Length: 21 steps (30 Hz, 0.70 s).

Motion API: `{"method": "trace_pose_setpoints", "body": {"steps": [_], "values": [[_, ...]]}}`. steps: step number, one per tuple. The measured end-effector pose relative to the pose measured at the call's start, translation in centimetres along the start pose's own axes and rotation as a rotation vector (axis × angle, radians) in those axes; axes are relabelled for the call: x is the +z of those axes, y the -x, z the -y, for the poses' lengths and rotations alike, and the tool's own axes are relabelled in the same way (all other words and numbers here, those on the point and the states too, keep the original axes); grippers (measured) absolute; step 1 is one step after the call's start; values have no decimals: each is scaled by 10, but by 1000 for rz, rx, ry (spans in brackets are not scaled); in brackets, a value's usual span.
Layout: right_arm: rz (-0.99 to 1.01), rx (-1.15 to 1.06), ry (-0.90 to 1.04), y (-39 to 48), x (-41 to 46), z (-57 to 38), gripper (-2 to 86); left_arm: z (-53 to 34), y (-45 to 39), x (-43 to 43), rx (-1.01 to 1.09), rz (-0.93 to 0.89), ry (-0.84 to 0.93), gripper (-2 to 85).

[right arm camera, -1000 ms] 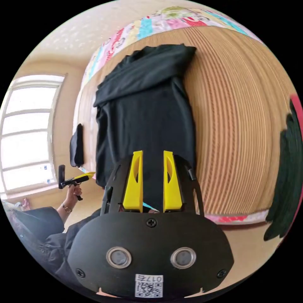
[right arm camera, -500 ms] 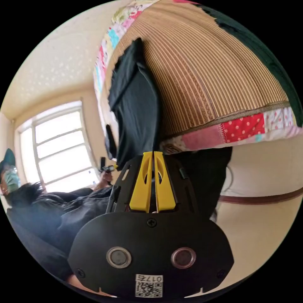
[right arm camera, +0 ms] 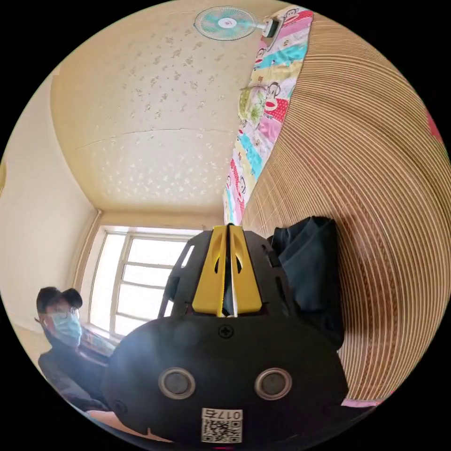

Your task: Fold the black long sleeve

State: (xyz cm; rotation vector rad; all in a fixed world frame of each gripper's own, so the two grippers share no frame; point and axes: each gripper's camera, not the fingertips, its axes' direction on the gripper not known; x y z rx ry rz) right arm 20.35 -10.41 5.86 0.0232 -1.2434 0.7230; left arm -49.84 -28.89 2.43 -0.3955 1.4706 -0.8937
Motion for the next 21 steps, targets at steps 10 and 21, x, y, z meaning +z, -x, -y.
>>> {"method": "trace_pose_setpoints", "body": {"steps": [10, 21], "values": [[-401, -247, 193, 33, 82, -63, 18, -6, 46, 1, -91, 537, -156, 159], [-1039, -604, 412, -47, 107, -139, 5, -51, 147, 33, -185, 495, -50, 49]]}}
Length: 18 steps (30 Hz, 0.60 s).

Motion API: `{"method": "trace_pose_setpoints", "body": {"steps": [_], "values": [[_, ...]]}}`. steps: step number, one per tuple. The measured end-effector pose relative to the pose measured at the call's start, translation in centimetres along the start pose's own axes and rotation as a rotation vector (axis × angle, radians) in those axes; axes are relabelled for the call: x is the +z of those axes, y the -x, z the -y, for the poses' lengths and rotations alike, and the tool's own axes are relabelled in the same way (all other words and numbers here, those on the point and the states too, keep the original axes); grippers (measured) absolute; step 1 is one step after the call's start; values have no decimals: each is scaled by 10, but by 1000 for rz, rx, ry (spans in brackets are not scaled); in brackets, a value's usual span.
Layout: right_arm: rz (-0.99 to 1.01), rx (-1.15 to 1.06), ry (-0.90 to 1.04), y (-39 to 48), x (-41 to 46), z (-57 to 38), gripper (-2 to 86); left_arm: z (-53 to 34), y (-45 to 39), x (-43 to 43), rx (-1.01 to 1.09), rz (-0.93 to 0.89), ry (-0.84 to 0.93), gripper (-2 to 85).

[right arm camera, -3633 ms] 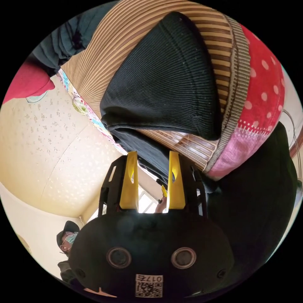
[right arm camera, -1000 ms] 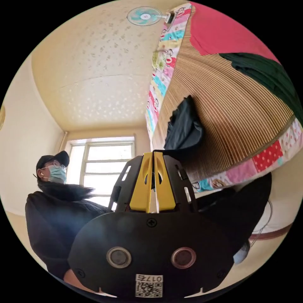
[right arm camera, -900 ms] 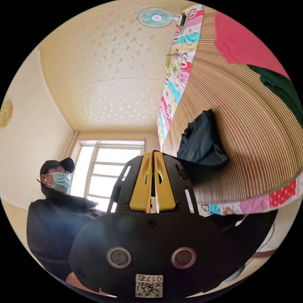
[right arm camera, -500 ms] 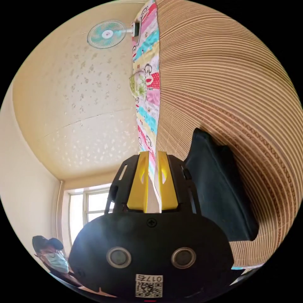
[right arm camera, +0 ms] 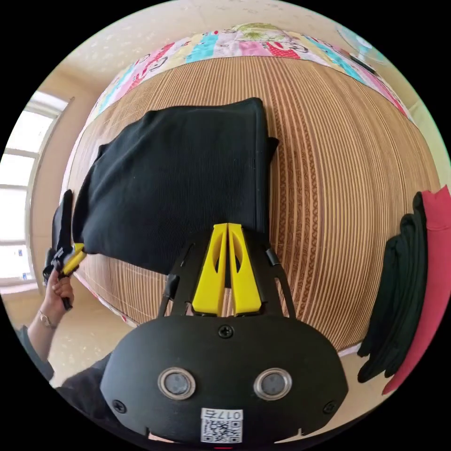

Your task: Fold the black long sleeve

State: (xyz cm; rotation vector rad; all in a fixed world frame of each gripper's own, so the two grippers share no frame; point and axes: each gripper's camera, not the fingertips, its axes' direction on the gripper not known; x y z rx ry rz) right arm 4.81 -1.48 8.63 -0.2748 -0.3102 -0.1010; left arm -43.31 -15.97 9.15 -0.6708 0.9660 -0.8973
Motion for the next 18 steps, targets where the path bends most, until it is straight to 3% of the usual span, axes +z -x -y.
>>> {"method": "trace_pose_setpoints", "body": {"steps": [3, 5, 10, 14, 15, 18], "values": [[-6, 50, 68, 0, -2, 17, 3, 5, -19, -12, 150, 61, -11, 45], [-67, 2, 84, 10, -3, 20, 3, -5, -11, -11, 112, 73, -55, 49], [-75, -89, 32, 6, -11, 10, 3, -27, 72, 27, -184, -284, -223, 184], [42, -79, 52, -21, -24, 15, 3, -14, 88, 52, -222, -323, -344, 132], [68, -92, 58, -27, -28, 16, 3, -10, 73, 53, -207, -297, -391, 97], [58, -192, 71, -33, -40, 17, 4, 0, -40, 78, 203, -134, -306, 65]]}}
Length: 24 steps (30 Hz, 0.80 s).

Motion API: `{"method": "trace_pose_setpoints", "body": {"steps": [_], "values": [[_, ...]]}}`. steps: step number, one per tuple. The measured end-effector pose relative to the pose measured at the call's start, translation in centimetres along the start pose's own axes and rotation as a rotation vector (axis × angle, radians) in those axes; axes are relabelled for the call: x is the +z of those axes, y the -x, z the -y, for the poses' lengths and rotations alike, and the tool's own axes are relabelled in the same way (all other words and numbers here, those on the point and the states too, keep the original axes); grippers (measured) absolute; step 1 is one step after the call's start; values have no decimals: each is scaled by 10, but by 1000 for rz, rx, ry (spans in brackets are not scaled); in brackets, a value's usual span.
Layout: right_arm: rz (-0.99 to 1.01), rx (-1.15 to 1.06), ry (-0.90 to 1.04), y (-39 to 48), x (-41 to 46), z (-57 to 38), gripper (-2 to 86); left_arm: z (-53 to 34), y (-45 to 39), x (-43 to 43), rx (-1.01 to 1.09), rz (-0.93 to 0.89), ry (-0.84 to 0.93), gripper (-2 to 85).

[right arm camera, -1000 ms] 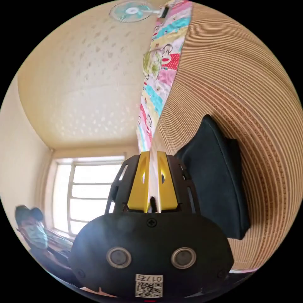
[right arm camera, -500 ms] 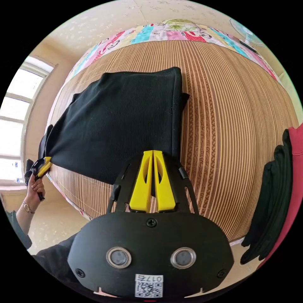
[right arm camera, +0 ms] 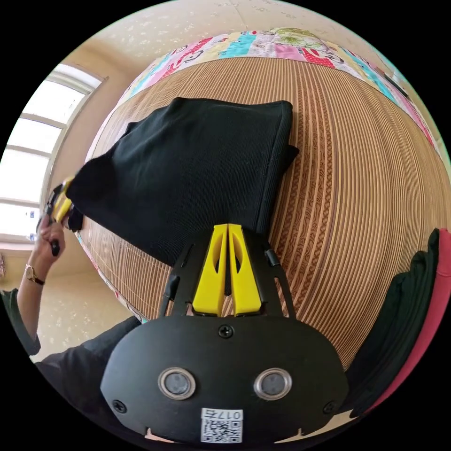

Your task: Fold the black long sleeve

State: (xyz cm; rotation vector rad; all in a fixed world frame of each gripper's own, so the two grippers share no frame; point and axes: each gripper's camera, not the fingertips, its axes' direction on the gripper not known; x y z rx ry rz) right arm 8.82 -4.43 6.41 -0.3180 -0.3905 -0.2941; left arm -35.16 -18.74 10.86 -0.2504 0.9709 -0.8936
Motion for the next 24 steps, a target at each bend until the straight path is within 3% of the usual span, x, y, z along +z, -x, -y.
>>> {"method": "trace_pose_setpoints", "body": {"steps": [4, 8, 10, 13, 16, 18, 20, 24], "values": [[100, 118, 17, -29, -26, -7, 4, -64, -133, 116, 475, 136, 306, 64], [216, 324, -43, -77, -66, -49, 8, -150, -150, 201, 628, 149, 568, 76], [259, 350, -43, -94, -81, -73, 13, -190, -137, 217, 643, 40, 645, 76], [320, 373, 12, -117, -93, -112, 29, -202, -100, 193, 537, 12, 519, 75], [538, 456, 36, -141, -94, -147, 66, -193, -34, 162, 287, 302, 322, 153], [792, 569, -5, -156, -88, -167, 110, -186, 15, 163, 130, 411, 331, 197], [989, 649, -52, -161, -79, -175, 146, -187, 68, 183, -29, 429, 474, 196], [1304, 786, -151, -156, -55, -170, 236, -220, 123, 224, -234, 11, 684, 105]]}}
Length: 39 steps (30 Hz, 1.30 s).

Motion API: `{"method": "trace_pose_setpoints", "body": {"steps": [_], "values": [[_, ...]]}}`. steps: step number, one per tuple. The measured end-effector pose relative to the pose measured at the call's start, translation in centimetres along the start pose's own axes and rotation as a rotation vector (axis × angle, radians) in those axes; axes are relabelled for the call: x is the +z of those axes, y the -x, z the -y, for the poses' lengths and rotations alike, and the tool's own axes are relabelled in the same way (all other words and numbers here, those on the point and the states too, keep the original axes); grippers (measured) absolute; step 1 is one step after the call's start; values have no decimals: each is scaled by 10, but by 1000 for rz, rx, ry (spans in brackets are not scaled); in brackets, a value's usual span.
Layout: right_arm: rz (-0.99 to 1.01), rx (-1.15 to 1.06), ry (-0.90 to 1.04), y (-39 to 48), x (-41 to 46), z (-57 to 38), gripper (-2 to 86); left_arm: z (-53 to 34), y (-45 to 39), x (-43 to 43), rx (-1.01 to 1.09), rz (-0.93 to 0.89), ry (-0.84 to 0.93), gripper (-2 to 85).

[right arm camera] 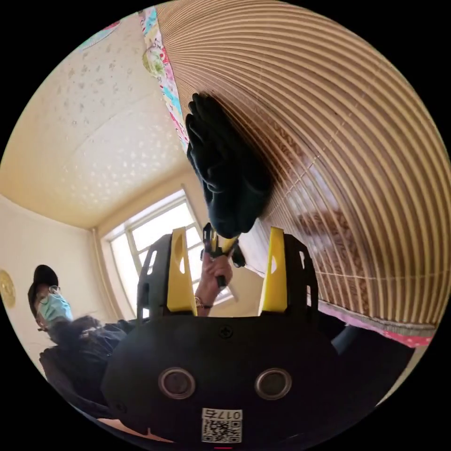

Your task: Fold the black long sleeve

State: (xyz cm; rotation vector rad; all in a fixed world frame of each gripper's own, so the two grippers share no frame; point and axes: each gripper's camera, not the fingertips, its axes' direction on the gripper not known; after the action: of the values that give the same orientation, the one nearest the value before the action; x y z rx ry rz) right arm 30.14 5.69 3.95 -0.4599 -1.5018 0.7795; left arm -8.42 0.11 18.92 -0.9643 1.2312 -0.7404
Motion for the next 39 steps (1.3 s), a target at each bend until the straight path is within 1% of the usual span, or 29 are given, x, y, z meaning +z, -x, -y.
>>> {"method": "trace_pose_setpoints", "body": {"steps": [1, 2, 4, 5, 6, 7, 8, 9, 10, 11, 12, 13, 15, 16, 18, 20, 22, 23, 24, 25, 26, 27, 28, 29, 30, 31, 35, 37, 39], "values": [[21, 4, -7, 1, 4, 2, 240, -8, 0, 18, 6, -17, 88, 89], [56, 8, -7, 4, 14, 8, 246, -15, -6, 26, 26, 1, 114, 84], [116, -16, -9, 18, 28, 17, 242, -56, -53, 59, 209, 165, 209, 71], [128, -24, 15, 33, 38, 20, 234, -68, -66, 67, 254, 207, 230, 71], [108, -94, 64, 55, 46, 19, 226, -93, -87, 77, 310, 286, 209, 69], [112, -153, 94, 69, 50, 18, 222, -116, -108, 74, 352, 357, 104, 70], [114, -250, 145, 100, 55, 14, 215, -125, -118, 71, 377, 385, 61, 71], [109, -353, 167, 138, 57, 10, 208, -141, -139, 67, 451, 401, -6, 75], [109, -404, 175, 158, 56, 7, 205, -156, -156, 64, 523, 360, -52, 78], [108, -506, 187, 199, 53, -1, 199, -164, -165, 64, 563, 328, -66, 80], [98, -618, 190, 240, 44, -11, 194, -179, -183, 67, 647, 280, -83, 82], [90, -673, 187, 261, 38, -18, 191, -195, -201, 72, 735, 262, -84, 84], [53, -836, 147, 328, 3, -49, 180, -217, -225, 83, 831, 278, -80, 98], [44, -859, 131, 340, -9, -57, 178, -230, -236, 89, 870, 301, -73, 106], [6, -947, 22, 373, -61, -94, 167, -246, -246, 99, 907, 324, -48, 107], [-51, -979, -88, 380, -104, -123, 160, -260, -248, 107, 927, 336, -35, 103], [-120, -968, -209, 370, -146, -145, 151, -271, -239, 117, 891, 361, -10, 101], [-157, -915, -302, 352, -175, -154, 146, -273, -235, 119, 875, 361, -5, 101], [-192, -814, -417, 326, -204, -159, 140, -278, -228, 122, 849, 350, 1, 100], [-219, -751, -471, 311, -217, -160, 137, -282, -220, 124, 825, 337, 7, 99], [-307, -599, -553, 278, -238, -159, 130, -283, -217, 125, 814, 334, 12, 99], [-413, -385, -582, 242, -253, -153, 124, -286, -211, 127, 793, 336, 22, 95], [-428, -342, -585, 229, -257, -152, 120, -287, -207, 129, 775, 345, 32, 92], [-328, -323, -593, 207, -262, -156, 113, -288, -206, 129, 765, 351, 37, 91], [-225, -306, -604, 195, -260, -161, 115, -288, -204, 130, 745, 358, 48, 90], [-209, -310, -607, 195, -255, -164, 116, -288, -204, 129, 731, 358, 57, 89], [-430, -289, -656, 220, -198, -192, 126, -292, -212, 120, 731, 349, 44, 89], [-463, -236, -714, 221, -179, -213, 131, -296, -221, 111, 746, 342, 28, 89], [-502, -141, -820, 219, -150, -249, 122, -302, -227, 98, 771, 346, 10, 87]]}}
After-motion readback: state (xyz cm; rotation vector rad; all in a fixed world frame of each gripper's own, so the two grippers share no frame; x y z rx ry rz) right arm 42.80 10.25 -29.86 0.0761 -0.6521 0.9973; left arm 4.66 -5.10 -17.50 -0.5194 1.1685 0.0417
